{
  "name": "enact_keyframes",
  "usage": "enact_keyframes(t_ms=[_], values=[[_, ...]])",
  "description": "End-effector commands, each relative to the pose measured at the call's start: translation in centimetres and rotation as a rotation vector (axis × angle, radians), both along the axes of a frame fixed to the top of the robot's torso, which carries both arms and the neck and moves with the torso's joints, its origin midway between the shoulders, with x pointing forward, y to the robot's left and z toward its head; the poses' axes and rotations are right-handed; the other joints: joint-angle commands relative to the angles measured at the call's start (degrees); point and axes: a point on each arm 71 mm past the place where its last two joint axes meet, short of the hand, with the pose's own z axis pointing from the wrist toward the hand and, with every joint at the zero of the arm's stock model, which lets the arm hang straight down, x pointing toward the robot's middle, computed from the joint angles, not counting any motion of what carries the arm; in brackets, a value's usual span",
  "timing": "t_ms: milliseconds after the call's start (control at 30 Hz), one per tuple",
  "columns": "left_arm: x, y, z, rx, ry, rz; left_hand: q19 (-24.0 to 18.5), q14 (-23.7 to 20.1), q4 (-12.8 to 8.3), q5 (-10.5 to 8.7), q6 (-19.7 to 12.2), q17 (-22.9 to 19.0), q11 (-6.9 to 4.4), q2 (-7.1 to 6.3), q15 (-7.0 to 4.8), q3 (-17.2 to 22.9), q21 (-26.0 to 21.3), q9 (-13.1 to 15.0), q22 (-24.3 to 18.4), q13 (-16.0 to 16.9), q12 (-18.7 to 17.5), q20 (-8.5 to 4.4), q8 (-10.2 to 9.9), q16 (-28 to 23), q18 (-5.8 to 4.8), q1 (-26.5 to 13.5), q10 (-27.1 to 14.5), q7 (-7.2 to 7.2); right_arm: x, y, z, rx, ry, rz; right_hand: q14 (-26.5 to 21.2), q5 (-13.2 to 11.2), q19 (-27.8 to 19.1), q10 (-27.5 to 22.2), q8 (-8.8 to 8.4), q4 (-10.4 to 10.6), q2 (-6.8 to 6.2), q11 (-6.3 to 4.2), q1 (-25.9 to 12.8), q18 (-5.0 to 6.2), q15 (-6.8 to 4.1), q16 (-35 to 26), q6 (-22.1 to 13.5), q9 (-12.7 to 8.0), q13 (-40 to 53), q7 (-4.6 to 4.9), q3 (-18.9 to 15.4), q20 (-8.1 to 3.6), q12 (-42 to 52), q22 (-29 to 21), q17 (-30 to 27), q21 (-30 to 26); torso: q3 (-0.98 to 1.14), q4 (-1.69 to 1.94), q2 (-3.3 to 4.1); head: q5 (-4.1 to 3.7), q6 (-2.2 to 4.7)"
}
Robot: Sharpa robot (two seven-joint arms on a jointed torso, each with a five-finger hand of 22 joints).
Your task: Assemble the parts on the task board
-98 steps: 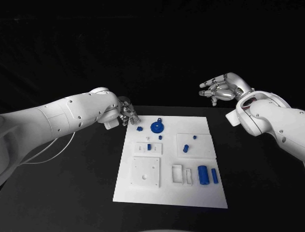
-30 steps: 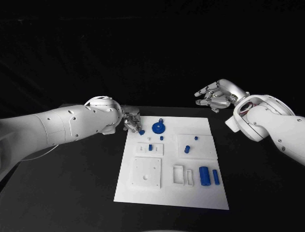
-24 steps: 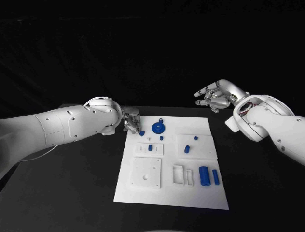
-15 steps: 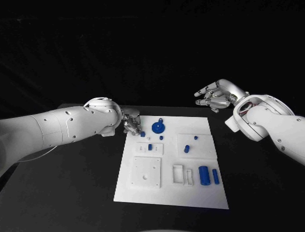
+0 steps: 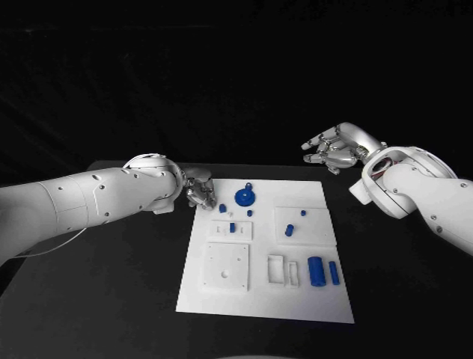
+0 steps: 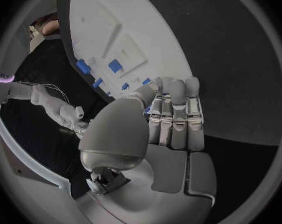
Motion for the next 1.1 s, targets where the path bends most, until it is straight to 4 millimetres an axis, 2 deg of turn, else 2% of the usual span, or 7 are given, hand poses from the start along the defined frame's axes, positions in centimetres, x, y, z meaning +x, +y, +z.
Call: enact_keyframes(t_ms=[33, 467, 633, 800, 1000, 1033, 1100], values=[[0.2, 0.0, 1.1, -0.058, -0.155, -0.022, 0.72, 0.04, 1.43, -3.49, -0.58, -0.46, 0.21, -0.67, -0.15, -1.69, -2.0, -0.02, -1.21, -0.69, -1.48, 0.01, 0.02, -1.11, -1.5, 1.35, 1.5, 0.0, -0.1, -0.1, 0.0, -0.011, -0.001, 0.008, 0.46, 0.14, 2.03, 0.41, 0.16, 0.29, -0.52, 0.07, 0.1, 0.63, 0.02, 0.14, -0.29, -0.08, 0.07, 0.09, -0.06, -0.4, -0.19, 3.6, 0.06, 0.39, 0.01, 0.01, 0.02, -0.02, 0.09], [-0.3, -0.7, 2.2, -0.097, -0.3, -0.141, 1.9, -0.84, 5.1, -4.7, -2.23, -1.08, 0.74, -2.85, 0.29, -8.62, -7.71, -0.03, -2.18, -0.56, -5.36, 0.37, -0.03, -4.48, -2.2, 5.21, 2.65, -0.38, -0.2, -0.4, -0.2, -0.012, 0.001, 0.005, 0.49, 0.21, 1.97, 0.5, 0.16, 0.69, -0.72, 0.07, 0.35, 0.64, 0.03, -0.01, -0.33, -0.08, 0.51, 0.09, -0.17, -0.39, -0.5, 3.58, 0.22, 0.46, -0.05, -0.07, 0.06, 0.0, 0.11], [-0.5, -1.3, 1.8, -0.09, -0.251, -0.173, -0.68, -2.69, 2.09, 8.78, -4.65, -0.48, 1.52, -1.35, 0.06, -5.14, -3.96, -0.25, 2.82, -0.69, -6.37, -0.4, -0.12, -4.16, -1.45, 8.68, 2.26, -1.56, -0.2, -0.3, -0.3, -0.012, 0.004, 0.006, 0.49, 0.21, 1.97, 0.5, 0.16, 0.69, -0.72, 0.07, 0.35, 0.64, 0.03, -0.01, -0.33, -0.08, 0.51, 0.09, -0.17, -0.39, -0.5, 3.58, 0.22, 0.46, -0.04, -0.03, 0.04, 0.07, 0.01], [-0.5, -1.6, 1.2, -0.059, -0.17, -0.183, -3.69, -4.52, -0.71, 16.78, -5.72, -0.22, 2.59, -1.37, 0.67, 4.14, -1.23, -0.3, 2.63, 1.44, -2.42, 0.34, -0.1, -3.82, 0.11, 5.98, -1.59, -1.54, -0.2, -0.2, -0.4, -0.012, 0.006, 0.009, 0.58, 0.3, 2.0, 0.6, 0.16, 1.0, -0.75, 0.07, 0.21, 0.63, 0.01, 0.06, -0.34, -0.08, 0.64, 0.08, -0.28, -0.4, -0.55, 3.59, 0.34, 0.54, -0.05, -0.05, 0.04, 0.08, -0.02], [-0.4, -1.7, 0.5, -0.016, -0.088, -0.181, -6.06, -7.3, -2.94, 16.81, -7.3, 1.12, 2.79, -1.77, 1.12, 17.15, 2.05, -0.34, 2.61, 5.19, 5.57, 0.87, -0.11, -0.51, 1.45, 0.84, -7.11, -1.39, -0.2, -0.2, -0.4, -0.011, 0.007, 0.009, 0.61, 0.54, 2.01, 0.6, 0.15, 1.34, -0.77, 0.06, -0.06, 0.62, 0.01, 0.06, -0.38, -0.08, 0.72, 0.07, -0.31, -0.4, -0.56, 3.59, 0.37, 0.59, -0.03, -0.04, 0.01, 0.11, 0.0], [-0.4, -1.8, 0.5, -0.012, -0.081, -0.181, -6.05, -7.73, -4.1, 16.35, -7.4, 1.51, 2.82, -1.85, 1.16, 20.57, 3.43, -0.24, 2.75, 7.37, 10.07, 1.2, 0.12, 0.99, 1.92, -1.65, -9.67, -1.14, -0.2, -0.2, -0.4, -0.011, 0.007, 0.009, 0.61, 0.54, 2.01, 0.6, 0.15, 1.34, -0.77, 0.06, -0.06, 0.62, 0.01, 0.06, -0.38, -0.08, 0.72, 0.07, -0.31, -0.4, -0.56, 3.59, 0.37, 0.59, -0.02, -0.04, 0.01, 0.11, -0.01], [-0.4, -1.9, 0.4, -0.005, -0.068, -0.181, -7.0, -8.33, -4.47, 16.47, -7.41, 1.31, 2.92, -1.16, 1.31, 22.13, 4.33, -0.32, 2.66, 8.25, 12.45, 1.2, -0.08, 1.33, 2.23, -1.95, -11.44, -1.18, -0.2, -0.2, -0.4, -0.01, 0.007, 0.009, 0.59, 0.61, 2.01, 0.6, 0.15, 1.43, -0.78, 0.05, -0.12, 0.63, 0.02, 0.01, -0.38, -0.08, 0.73, 0.08, -0.3, -0.4, -0.58, 3.58, 0.34, 0.53, -0.03, -0.02, 0.03, 0.12, -0.05]])
